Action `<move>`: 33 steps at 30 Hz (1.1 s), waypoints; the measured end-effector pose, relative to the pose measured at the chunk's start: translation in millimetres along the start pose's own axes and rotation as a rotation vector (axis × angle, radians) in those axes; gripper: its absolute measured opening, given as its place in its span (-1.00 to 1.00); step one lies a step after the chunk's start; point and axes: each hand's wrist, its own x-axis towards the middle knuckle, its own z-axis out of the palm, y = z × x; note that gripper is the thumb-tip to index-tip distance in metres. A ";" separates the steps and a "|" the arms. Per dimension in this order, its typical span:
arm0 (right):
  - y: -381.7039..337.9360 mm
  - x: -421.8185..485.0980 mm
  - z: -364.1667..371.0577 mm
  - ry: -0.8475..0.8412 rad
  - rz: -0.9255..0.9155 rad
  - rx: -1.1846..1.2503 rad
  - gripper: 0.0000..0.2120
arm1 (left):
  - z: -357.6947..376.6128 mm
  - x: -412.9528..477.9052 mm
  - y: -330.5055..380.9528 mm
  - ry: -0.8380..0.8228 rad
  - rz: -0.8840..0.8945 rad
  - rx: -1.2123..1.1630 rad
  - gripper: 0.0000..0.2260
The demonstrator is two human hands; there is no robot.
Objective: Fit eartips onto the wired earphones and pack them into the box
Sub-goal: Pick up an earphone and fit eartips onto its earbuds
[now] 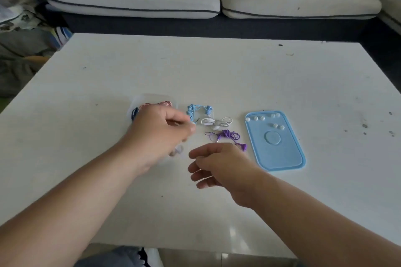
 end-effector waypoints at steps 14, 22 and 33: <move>1.0 17.2 57.9 0.043 -0.087 -0.139 -0.87 | -69.8 38.0 -56.6 0.065 0.149 0.594 -0.69; -4.8 23.6 37.6 0.087 -0.067 -0.140 -0.88 | -55.8 33.1 -57.7 0.008 0.144 0.850 -0.71; -4.2 29.2 -26.6 0.147 -0.109 -0.455 -0.78 | 17.1 50.8 -6.9 -0.020 0.484 0.773 -0.91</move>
